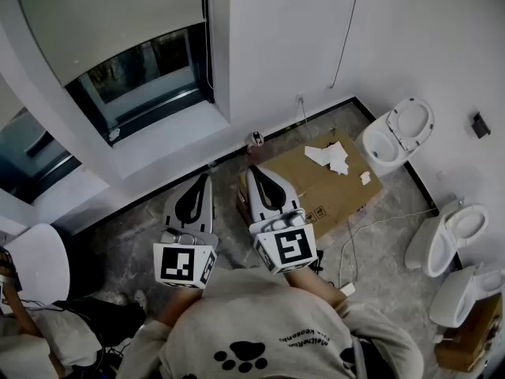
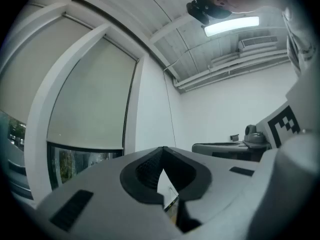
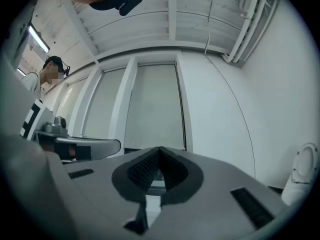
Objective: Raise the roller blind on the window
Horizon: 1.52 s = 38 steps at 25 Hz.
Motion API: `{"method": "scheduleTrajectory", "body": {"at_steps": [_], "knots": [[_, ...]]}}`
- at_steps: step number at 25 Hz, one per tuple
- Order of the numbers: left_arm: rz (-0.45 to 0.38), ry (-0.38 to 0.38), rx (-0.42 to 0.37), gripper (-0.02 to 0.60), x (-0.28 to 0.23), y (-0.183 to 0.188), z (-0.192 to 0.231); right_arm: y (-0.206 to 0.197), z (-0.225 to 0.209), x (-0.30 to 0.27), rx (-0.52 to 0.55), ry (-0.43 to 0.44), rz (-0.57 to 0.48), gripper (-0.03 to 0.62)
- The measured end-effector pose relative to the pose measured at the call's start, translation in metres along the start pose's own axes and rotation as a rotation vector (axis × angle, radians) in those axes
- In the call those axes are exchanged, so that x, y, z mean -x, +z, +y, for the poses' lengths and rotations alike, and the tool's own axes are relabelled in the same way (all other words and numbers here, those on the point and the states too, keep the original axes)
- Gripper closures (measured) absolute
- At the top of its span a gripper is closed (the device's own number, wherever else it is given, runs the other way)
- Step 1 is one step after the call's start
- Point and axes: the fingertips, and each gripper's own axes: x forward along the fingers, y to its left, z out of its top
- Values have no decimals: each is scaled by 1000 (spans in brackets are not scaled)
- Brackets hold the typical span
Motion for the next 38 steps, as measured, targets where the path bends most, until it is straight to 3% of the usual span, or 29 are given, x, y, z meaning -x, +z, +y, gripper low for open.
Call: {"method": "scheduleTrajectory", "body": {"at_steps": [13,22,29,38], "knots": [[-15,-8,5,575,-52,-11,37,-15,-21,-62,-35,8,-8,585],[-20,-69,7,575,-125,-17,111,-24,-30,-167,-6,-8,3,585],[-23,-143,6,575,-193,-17,179,-27,-47,-253,-21,-87,-5,585],[-24,-223,-6,575,-259,-31,236,-45,-65,-340,-23,-151,-17,585]]}}
